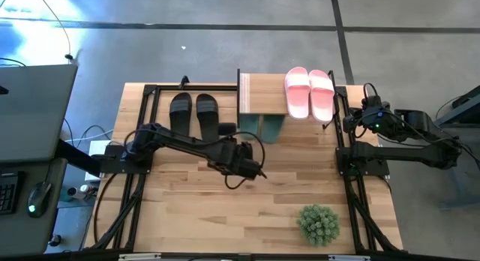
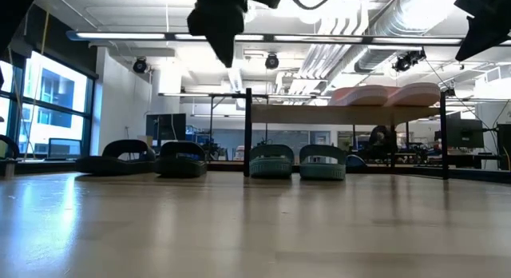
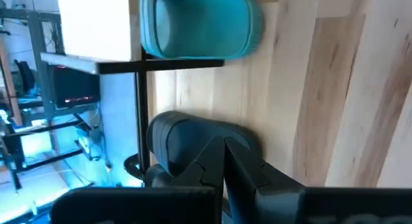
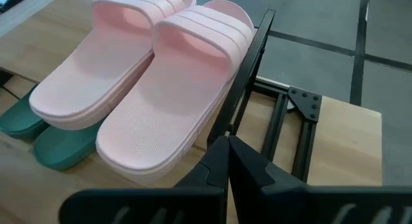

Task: Pick and place slides into the shelf
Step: Put the right black slipper under the shelf

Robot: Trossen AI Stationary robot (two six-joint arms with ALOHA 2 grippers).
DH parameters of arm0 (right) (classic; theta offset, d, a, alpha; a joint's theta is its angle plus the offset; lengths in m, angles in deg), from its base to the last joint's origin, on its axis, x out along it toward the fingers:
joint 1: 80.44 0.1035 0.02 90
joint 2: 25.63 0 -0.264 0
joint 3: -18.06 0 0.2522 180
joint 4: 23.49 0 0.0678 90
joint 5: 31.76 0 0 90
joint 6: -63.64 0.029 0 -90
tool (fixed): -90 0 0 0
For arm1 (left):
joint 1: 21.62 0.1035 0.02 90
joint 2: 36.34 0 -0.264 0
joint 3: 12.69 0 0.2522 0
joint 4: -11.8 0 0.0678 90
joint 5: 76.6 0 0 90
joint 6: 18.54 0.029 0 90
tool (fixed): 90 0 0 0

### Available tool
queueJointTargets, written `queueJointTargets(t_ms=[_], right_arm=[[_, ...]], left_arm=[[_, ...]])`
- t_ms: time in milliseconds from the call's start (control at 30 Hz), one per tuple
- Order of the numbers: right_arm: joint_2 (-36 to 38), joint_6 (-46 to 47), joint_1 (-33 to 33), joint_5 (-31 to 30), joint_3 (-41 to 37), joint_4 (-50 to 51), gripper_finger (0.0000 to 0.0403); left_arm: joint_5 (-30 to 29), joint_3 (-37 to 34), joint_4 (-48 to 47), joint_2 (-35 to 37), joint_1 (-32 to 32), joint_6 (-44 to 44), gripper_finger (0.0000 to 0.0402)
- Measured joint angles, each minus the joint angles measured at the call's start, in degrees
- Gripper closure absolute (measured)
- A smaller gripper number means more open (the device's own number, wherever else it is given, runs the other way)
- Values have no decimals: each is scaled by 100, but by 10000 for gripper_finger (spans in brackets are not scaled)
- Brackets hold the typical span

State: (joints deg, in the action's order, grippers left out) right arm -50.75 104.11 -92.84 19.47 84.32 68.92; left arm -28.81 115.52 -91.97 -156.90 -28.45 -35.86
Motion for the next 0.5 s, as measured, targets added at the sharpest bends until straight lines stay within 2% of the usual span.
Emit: queueJointTargets(t_ms=[133,233,400,500], right_arm=[[0,0,0,18,1,0,402],[2,0,0,35,2,0,402],[0,0,0,27,2,0,402],[2,0,0,52,0,0,402]], left_arm=[[-113,-465,19,411,40,-101,401],[-212,-1112,99,739,164,-326,401],[-224,-2585,1281,1552,588,-228,401],[26,-3467,2126,2078,939,95,401]])
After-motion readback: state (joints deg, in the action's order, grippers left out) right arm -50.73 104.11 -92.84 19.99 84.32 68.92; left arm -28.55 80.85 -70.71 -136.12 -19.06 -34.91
